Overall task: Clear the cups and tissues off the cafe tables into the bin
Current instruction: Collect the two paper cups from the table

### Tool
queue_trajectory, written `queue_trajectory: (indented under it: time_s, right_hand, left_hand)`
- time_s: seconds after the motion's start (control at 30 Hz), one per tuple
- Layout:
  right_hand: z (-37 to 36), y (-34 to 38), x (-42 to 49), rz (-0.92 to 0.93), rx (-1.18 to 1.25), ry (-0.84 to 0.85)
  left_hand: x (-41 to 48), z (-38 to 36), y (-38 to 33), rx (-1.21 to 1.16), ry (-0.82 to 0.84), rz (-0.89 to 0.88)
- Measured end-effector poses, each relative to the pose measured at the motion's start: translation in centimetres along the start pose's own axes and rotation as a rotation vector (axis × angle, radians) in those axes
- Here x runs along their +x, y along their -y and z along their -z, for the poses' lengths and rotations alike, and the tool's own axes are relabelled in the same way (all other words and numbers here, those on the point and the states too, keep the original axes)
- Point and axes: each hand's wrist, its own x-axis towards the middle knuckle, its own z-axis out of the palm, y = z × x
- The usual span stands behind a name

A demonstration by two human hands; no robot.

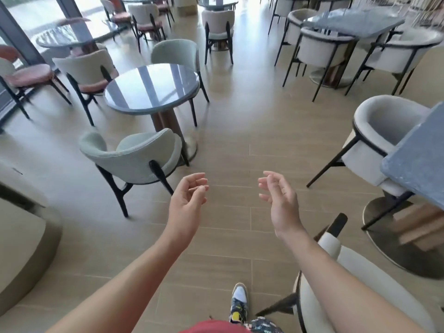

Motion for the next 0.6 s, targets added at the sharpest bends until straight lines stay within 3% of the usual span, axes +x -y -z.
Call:
queue_trajectory:
  time_s: [0.6]
  right_hand:
    - [-15.1, 0.8, 43.5, 0.051, -0.028, -0.065]
  left_hand:
    - [47.9, -6.5, 1.0, -0.083, 0.078, -0.018]
